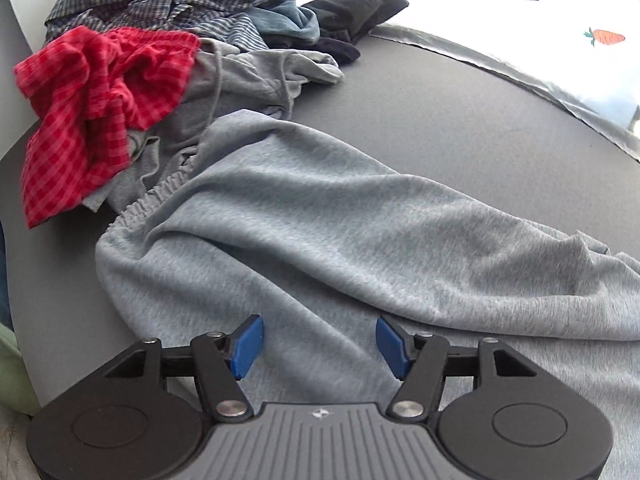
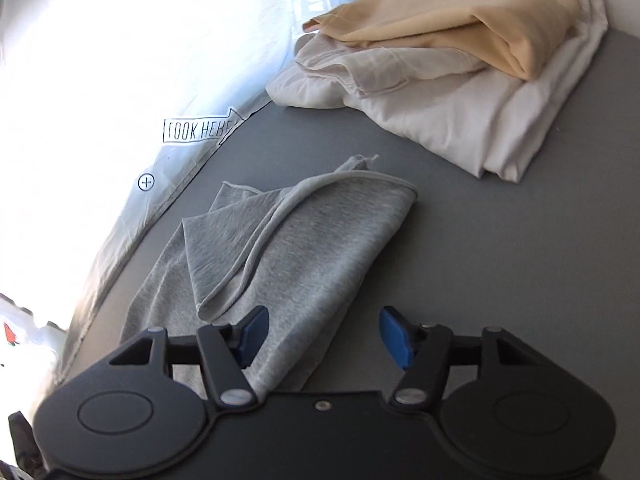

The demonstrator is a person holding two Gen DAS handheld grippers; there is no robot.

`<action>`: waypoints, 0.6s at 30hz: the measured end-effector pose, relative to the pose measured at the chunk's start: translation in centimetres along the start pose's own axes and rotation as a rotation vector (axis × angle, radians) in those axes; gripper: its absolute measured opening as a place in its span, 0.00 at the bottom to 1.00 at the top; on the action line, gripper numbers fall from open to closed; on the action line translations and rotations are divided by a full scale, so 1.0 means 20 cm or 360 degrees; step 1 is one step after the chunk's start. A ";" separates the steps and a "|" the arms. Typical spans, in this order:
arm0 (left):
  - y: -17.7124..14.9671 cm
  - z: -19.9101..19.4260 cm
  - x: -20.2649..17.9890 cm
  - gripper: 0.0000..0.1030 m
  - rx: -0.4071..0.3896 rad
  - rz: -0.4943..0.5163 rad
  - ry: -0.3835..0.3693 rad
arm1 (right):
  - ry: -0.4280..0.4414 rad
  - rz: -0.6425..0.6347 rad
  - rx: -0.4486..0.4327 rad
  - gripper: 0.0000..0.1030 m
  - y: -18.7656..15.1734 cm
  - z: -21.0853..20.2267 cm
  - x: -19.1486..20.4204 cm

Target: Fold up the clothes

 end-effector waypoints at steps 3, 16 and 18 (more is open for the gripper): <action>0.01 0.02 -0.05 0.65 0.0054 0.0065 0.0029 | -0.0090 -0.0296 -0.0001 0.07 -0.01 0.05 0.05; 0.00 0.06 0.01 0.97 0.0173 0.0062 0.0032 | -0.0479 -0.0431 -0.0122 0.03 0.05 -0.16 -0.21; 0.00 0.07 0.02 1.00 0.0195 0.0049 0.0039 | -0.0556 -0.0550 -0.0162 0.12 0.06 -0.20 -0.20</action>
Point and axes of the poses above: each gripper's, at about its wrist camera, not at the fingertips, and z roughly the way its jaws point, x to its left, y to its top, the point moved 7 cm from there along z, roughly the way its jaws point, and after that the axes turned 14 degrees about -x, right-handed, at the moved point
